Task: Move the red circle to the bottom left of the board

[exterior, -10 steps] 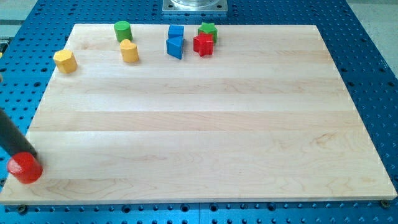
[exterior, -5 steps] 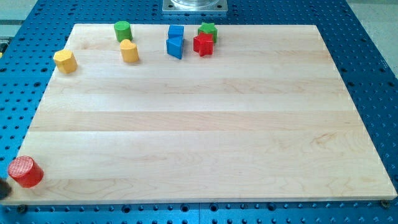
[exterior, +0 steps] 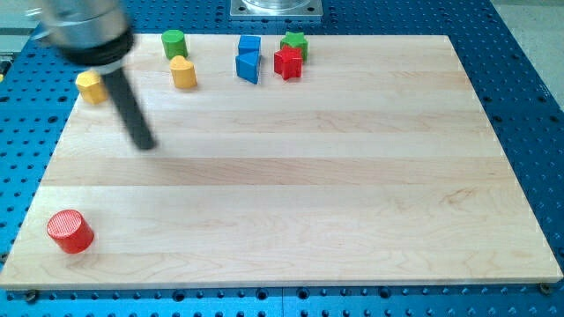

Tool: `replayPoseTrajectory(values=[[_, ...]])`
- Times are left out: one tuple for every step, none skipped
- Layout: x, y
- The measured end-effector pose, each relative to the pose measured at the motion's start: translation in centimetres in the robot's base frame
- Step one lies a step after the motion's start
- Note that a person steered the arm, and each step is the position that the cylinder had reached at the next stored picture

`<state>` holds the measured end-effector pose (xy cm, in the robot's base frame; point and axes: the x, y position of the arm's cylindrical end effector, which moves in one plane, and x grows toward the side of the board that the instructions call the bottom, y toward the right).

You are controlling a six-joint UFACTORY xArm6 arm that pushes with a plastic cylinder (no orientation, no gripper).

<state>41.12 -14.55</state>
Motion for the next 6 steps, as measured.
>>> replayPoseTrajectory(values=[[-3.3, 12.0], [-8.2, 21.3], [-14.5, 24.2], [-14.9, 22.7], [-16.0, 22.9], [-16.5, 21.4]])
